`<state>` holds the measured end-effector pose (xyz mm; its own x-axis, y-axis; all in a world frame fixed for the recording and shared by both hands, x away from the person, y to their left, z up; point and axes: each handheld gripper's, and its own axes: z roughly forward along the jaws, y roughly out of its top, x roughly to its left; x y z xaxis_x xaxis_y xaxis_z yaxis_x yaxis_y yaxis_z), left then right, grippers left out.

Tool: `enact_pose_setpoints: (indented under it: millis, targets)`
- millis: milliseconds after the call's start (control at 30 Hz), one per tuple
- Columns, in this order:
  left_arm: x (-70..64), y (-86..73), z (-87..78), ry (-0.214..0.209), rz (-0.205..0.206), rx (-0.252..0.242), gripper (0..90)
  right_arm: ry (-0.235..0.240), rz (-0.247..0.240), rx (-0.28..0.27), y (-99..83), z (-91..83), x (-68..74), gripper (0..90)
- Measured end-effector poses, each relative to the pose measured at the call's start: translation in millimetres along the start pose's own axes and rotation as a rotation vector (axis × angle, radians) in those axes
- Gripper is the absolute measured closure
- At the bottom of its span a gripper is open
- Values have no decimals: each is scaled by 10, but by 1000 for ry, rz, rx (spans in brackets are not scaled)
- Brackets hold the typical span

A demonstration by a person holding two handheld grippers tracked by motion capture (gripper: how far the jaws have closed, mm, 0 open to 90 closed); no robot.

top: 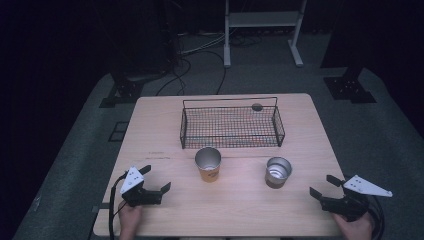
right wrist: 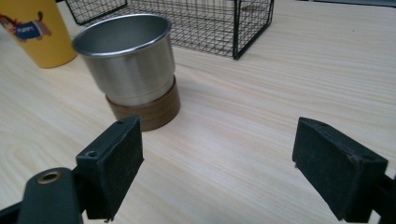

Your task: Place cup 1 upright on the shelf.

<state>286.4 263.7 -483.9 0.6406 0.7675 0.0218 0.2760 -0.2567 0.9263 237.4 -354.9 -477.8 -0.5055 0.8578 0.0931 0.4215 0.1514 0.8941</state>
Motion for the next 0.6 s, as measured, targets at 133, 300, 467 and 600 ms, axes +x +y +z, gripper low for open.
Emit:
enact_pose_setpoints:
  millis: [133, 300, 467, 600]
  targets:
    - [1, 0, -1, 0, 3, 0, 0, 30, -8, 8, 2, -37, 79, 149]
    - [2, 1, -2, 0, 2, 1, 0, 50, -27, 20, 5, -36, 167, 145]
    - [1, 0, -1, 0, 2, 0, 0, 68, -50, 29, 26, -24, 249, 142]
    - [1, 1, -4, 0, 4, 2, 0, 81, -62, 32, 46, -10, 287, 141]
